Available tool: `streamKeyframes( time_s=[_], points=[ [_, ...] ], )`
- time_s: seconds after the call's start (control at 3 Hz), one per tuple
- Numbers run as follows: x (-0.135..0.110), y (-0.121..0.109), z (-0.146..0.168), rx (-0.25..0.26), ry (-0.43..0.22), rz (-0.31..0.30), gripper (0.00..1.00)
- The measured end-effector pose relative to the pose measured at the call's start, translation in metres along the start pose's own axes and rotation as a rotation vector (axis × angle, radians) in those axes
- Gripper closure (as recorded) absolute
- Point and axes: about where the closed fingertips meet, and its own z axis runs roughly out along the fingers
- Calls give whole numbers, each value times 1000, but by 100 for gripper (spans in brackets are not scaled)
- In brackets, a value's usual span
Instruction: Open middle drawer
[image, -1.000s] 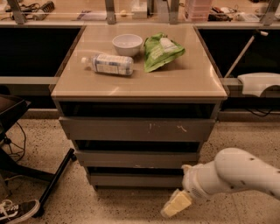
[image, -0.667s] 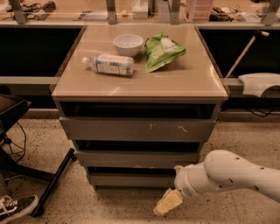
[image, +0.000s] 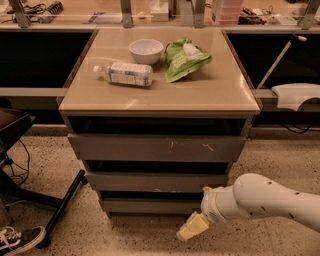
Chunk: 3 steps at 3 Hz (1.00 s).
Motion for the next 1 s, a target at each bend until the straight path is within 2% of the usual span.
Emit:
streamKeyframes(
  time_s=[0.33,0.67,1.0],
  points=[
    [34,-24,17,112,76,6,0],
    [45,-39,25,164,105,-8,0],
    [44,-40,25,165,104,-9,0]
  ],
)
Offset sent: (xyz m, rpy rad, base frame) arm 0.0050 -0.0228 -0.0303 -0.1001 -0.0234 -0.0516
